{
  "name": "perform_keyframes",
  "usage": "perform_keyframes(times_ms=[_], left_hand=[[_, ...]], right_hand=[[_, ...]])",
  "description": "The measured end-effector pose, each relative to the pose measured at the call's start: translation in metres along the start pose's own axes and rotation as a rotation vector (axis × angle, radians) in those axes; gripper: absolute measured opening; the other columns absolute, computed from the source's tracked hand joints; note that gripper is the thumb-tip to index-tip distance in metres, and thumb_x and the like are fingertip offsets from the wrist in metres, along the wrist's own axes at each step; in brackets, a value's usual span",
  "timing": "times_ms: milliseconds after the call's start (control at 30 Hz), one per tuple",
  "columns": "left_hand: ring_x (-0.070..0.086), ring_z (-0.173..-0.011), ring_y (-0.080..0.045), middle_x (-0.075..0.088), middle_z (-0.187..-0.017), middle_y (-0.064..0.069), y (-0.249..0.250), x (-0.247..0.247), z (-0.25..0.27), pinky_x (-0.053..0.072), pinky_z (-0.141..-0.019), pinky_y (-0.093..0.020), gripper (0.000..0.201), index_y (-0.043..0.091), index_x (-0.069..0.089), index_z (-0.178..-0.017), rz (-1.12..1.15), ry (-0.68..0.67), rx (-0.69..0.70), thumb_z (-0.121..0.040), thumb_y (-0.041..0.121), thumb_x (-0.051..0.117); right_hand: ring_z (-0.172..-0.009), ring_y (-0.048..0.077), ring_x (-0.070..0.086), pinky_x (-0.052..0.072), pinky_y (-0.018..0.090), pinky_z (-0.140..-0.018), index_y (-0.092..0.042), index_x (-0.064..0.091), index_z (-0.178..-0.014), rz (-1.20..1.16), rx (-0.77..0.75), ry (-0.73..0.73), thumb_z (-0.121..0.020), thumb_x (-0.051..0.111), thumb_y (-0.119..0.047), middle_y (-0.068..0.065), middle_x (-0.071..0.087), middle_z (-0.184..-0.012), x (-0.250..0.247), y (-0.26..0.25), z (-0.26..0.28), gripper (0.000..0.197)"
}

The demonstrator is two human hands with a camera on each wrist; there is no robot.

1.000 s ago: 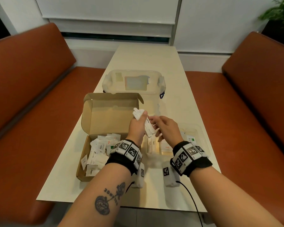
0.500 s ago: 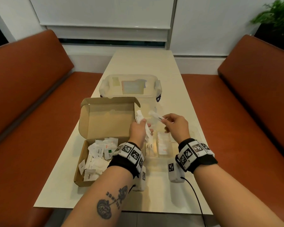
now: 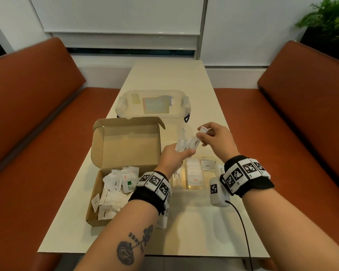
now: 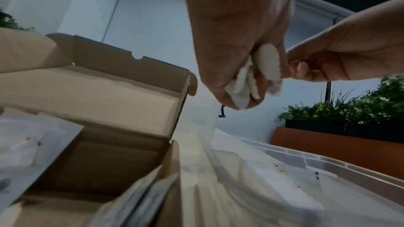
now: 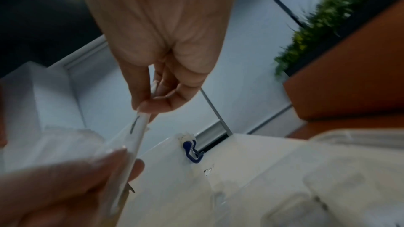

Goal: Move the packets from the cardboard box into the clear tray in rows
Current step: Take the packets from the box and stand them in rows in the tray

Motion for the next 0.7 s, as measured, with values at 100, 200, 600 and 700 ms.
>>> perform_keyframes(times_ms=[100, 200, 600, 700], left_hand=[[0.038, -0.047, -0.012, 0.051, -0.056, 0.006, 0.000, 0.000, -0.001, 0.034, -0.046, -0.023, 0.010, 0.017, 0.065, -0.078, -0.013, 0.006, 0.001, -0.081, 0.021, 0.074], [0.041, -0.043, -0.008, 0.051, -0.050, 0.013, 0.003, -0.002, -0.004, 0.033, -0.047, -0.022, 0.011, 0.019, 0.065, -0.077, -0.037, 0.041, 0.018, -0.081, 0.023, 0.074], [0.043, -0.055, -0.015, 0.047, -0.056, 0.003, 0.007, -0.014, -0.012, 0.034, -0.056, -0.026, 0.026, 0.013, 0.058, -0.066, -0.125, 0.202, 0.055, -0.084, 0.026, 0.071], [0.044, -0.062, -0.016, 0.050, -0.065, 0.000, 0.010, -0.020, -0.012, 0.034, -0.056, -0.026, 0.023, 0.008, 0.059, -0.072, -0.195, 0.198, 0.101, -0.086, 0.024, 0.067]], right_hand=[[-0.059, 0.010, 0.064, 0.055, 0.023, -0.067, -0.016, 0.061, -0.104, -0.192, 0.090, 0.077, -0.086, 0.067, -0.019, 0.002, 0.069, -0.076, 0.000, 0.008, 0.000, 0.019], [-0.069, 0.015, 0.065, 0.056, 0.026, -0.066, -0.008, 0.061, -0.105, -0.334, 0.232, 0.044, -0.088, 0.065, -0.022, 0.008, 0.069, -0.084, 0.008, 0.019, 0.007, 0.022], [-0.073, 0.019, 0.064, 0.057, 0.025, -0.066, -0.007, 0.046, -0.109, -0.777, 0.516, -0.034, -0.082, 0.066, 0.003, 0.012, 0.064, -0.088, 0.033, 0.039, 0.018, 0.034], [-0.084, 0.020, 0.062, 0.056, 0.030, -0.075, -0.008, 0.047, -0.119, -0.515, 0.441, -0.029, -0.081, 0.069, -0.002, 0.011, 0.060, -0.097, 0.030, 0.040, 0.017, 0.045]])
Point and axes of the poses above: each hand's wrist, its own z-axis away from the middle knuckle, its own x-axis out of the palm, y = z × x, the point moved 3 cm from there along -z, towards the middle knuckle
